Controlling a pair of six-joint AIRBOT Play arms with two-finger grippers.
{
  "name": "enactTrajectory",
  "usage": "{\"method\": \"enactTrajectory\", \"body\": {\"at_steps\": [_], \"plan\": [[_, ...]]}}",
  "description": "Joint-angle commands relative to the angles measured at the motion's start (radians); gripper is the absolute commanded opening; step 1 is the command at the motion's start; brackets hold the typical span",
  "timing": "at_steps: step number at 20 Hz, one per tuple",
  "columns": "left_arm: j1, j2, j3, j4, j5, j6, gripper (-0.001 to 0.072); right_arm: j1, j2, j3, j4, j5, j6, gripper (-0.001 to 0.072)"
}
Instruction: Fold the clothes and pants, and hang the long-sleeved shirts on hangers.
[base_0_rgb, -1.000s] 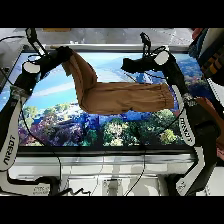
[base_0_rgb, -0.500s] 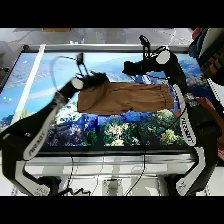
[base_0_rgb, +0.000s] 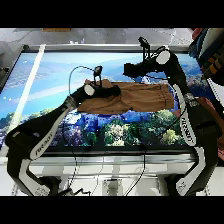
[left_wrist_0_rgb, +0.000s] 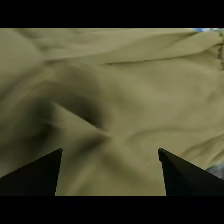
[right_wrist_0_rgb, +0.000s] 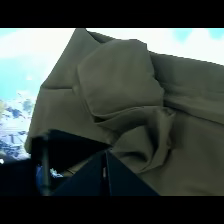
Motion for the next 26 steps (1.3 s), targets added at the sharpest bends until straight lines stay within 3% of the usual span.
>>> {"method": "enactTrajectory", "body": {"at_steps": [1, 4, 5, 7, 9, 10, 11, 12, 15, 21, 23, 25, 26], "plan": [[0.139, 0.068, 0.000, 0.122, -0.214, 0.029, 0.0698, -0.019, 0.001, 0.000, -0.138, 0.055, -0.028, 0.0027], [0.324, 0.114, 0.000, 0.235, -0.298, 0.049, 0.0693, -0.100, 0.001, 0.000, -0.172, 0.123, -0.122, 0.0026], [0.388, 0.107, 0.000, 0.230, -0.315, 0.085, 0.0662, -0.134, 0.000, 0.000, -0.169, 0.142, -0.150, 0.0027], [0.487, 0.074, 0.000, 0.174, -0.357, 0.144, 0.0562, -0.189, 0.001, -0.006, -0.159, 0.161, -0.158, 0.0027], [0.557, 0.018, 0.000, 0.053, -0.398, 0.244, 0.0563, -0.227, 0.000, -0.035, -0.125, 0.166, -0.158, 0.0027], [0.581, -0.018, 0.000, -0.038, -0.413, 0.295, 0.0597, -0.235, 0.000, -0.052, -0.117, 0.166, -0.158, 0.0027], [0.592, -0.049, 0.000, -0.118, -0.423, 0.335, 0.0693, -0.236, 0.000, -0.068, -0.117, 0.166, -0.158, 0.0027], [0.598, -0.078, 0.000, -0.185, -0.432, 0.372, 0.0709, -0.233, 0.000, -0.080, -0.117, 0.164, -0.158, 0.0027], [0.569, -0.141, 0.000, -0.238, -0.423, 0.460, 0.0709, -0.216, 0.000, -0.088, -0.113, 0.158, -0.161, 0.0027], [0.473, -0.184, 0.000, -0.238, -0.408, 0.459, 0.0693, -0.167, 0.000, -0.088, -0.112, 0.138, -0.160, 0.0027], [0.447, -0.184, 0.000, -0.238, -0.386, 0.459, 0.0591, -0.154, 0.000, -0.088, -0.111, 0.137, -0.160, 0.0027], [0.431, -0.180, 0.001, -0.208, -0.352, 0.426, 0.0427, -0.150, 0.000, -0.088, -0.112, 0.136, -0.160, 0.0028], [0.431, -0.176, 0.002, -0.190, -0.355, 0.406, 0.0248, -0.147, 0.000, -0.088, -0.114, 0.137, -0.160, 0.0027]]}}
